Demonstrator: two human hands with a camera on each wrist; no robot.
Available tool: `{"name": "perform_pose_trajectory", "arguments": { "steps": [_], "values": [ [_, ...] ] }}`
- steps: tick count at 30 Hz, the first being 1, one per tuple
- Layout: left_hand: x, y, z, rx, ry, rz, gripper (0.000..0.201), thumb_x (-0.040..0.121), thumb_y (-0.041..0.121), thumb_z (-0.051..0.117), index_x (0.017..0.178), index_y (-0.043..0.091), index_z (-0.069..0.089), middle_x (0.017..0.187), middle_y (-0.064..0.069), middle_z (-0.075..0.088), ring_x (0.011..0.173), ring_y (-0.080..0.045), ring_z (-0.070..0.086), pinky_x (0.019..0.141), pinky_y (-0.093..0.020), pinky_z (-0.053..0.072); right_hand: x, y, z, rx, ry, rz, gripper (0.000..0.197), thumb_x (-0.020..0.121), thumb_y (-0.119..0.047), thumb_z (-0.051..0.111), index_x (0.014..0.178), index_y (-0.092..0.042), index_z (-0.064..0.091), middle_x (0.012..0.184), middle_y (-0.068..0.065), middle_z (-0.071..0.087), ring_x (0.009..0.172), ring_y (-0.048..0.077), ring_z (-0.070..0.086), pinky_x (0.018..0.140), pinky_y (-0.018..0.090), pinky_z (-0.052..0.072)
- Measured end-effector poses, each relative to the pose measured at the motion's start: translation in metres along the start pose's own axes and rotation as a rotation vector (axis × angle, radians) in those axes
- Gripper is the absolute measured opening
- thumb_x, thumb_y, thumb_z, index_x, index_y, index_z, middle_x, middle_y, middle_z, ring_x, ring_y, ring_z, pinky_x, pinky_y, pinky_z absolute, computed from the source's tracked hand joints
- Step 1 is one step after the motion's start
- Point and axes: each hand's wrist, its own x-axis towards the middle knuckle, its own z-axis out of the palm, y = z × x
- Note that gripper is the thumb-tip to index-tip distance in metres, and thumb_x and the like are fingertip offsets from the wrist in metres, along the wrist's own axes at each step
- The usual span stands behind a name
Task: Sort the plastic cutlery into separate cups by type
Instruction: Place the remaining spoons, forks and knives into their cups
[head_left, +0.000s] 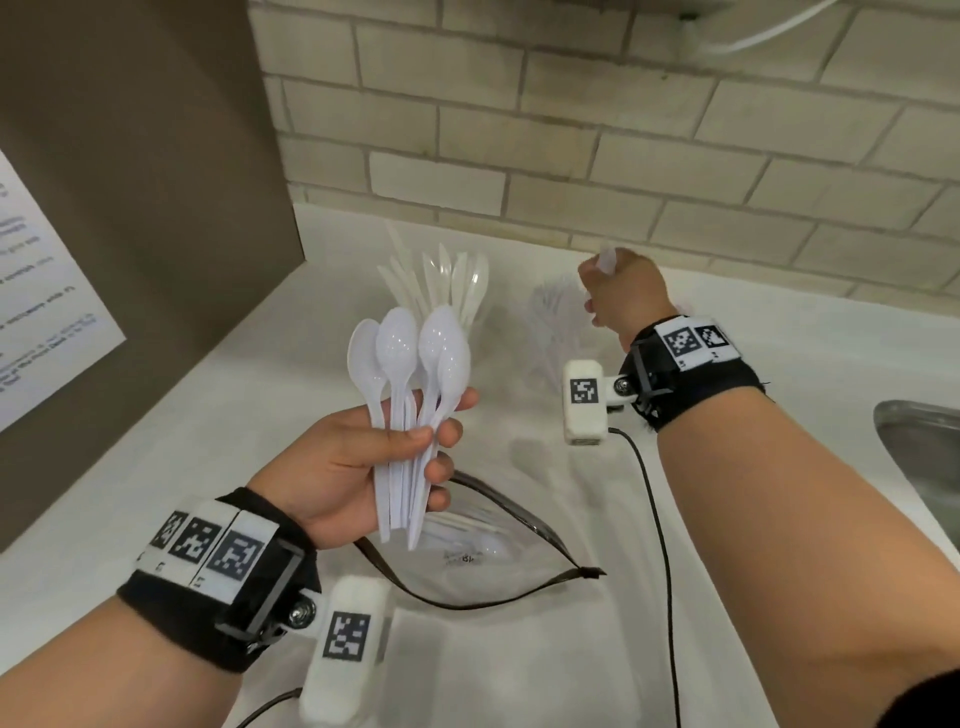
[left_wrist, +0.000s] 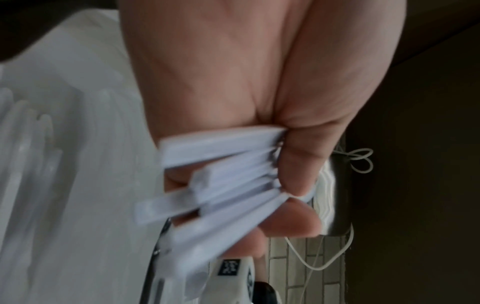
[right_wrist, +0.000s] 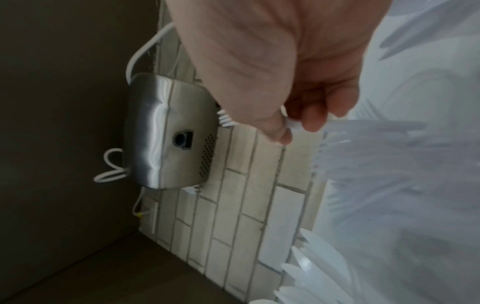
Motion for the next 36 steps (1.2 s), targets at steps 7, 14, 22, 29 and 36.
{"name": "perform_pose_trajectory", "arguments": {
  "steps": [7, 14, 22, 29, 36],
  "values": [
    [-0.001, -0.002, 0.012, 0.167, 0.195, 0.024, 0.048, 0.083, 0.01, 0.067, 0.13, 0.008, 0.056, 0.084, -0.004, 0.057, 0.069, -0.018, 0.06, 0.068, -0.037, 0.055, -0.003, 0.008, -0.001, 0.048, -0.043, 0.15, 0.051, 0.084, -0.008, 0.063, 0.133, -0.01, 0.05, 0.12, 0.011, 0.057, 0.085, 0.025, 0.064, 0.083, 0.038, 0.057],
    [0.012, -0.003, 0.042, 0.665, 0.423, 0.101, 0.018, 0.097, 0.012, 0.051, 0.113, 0.007, 0.058, 0.077, -0.002, 0.058, 0.064, -0.01, 0.057, 0.062, -0.026, 0.052, -0.097, -0.042, -0.021, 0.478, -0.152, -0.097, 0.039, 0.079, -0.039, 0.071, 0.113, -0.022, 0.061, 0.098, -0.001, 0.066, 0.087, 0.015, 0.064, 0.073, 0.031, 0.05],
    [0.029, -0.013, 0.061, 1.351, 0.4, 0.152, 0.053, 0.098, 0.022, 0.048, 0.146, 0.028, 0.029, 0.114, 0.002, 0.056, 0.072, -0.015, 0.059, 0.066, -0.031, 0.057, -0.161, -0.053, -0.004, 0.627, -0.482, -0.144, 0.087, 0.06, -0.027, 0.087, 0.131, -0.044, 0.04, 0.129, 0.011, 0.051, 0.12, 0.025, 0.055, 0.098, 0.044, 0.052],
    [0.03, -0.019, 0.068, 1.48, 0.44, 0.117, 0.028, 0.087, 0.028, 0.064, 0.108, 0.023, 0.046, 0.092, 0.008, 0.058, 0.077, -0.004, 0.057, 0.063, -0.018, 0.041, -0.166, -0.033, -0.003, 0.886, -0.502, -0.156, 0.04, 0.076, 0.0, 0.065, 0.107, -0.022, 0.056, 0.1, 0.008, 0.058, 0.097, 0.027, 0.057, 0.084, 0.04, 0.048],
    [0.017, -0.014, 0.072, 1.477, 0.411, 0.01, 0.039, 0.074, 0.05, 0.074, 0.095, 0.022, 0.058, 0.078, 0.002, 0.067, 0.07, -0.014, 0.063, 0.063, -0.029, 0.047, -0.154, -0.02, -0.018, 1.193, -0.42, 0.081, 0.036, 0.085, 0.018, 0.05, 0.097, -0.016, 0.053, 0.085, 0.006, 0.057, 0.079, 0.02, 0.059, 0.076, 0.036, 0.051]
  ]
}}
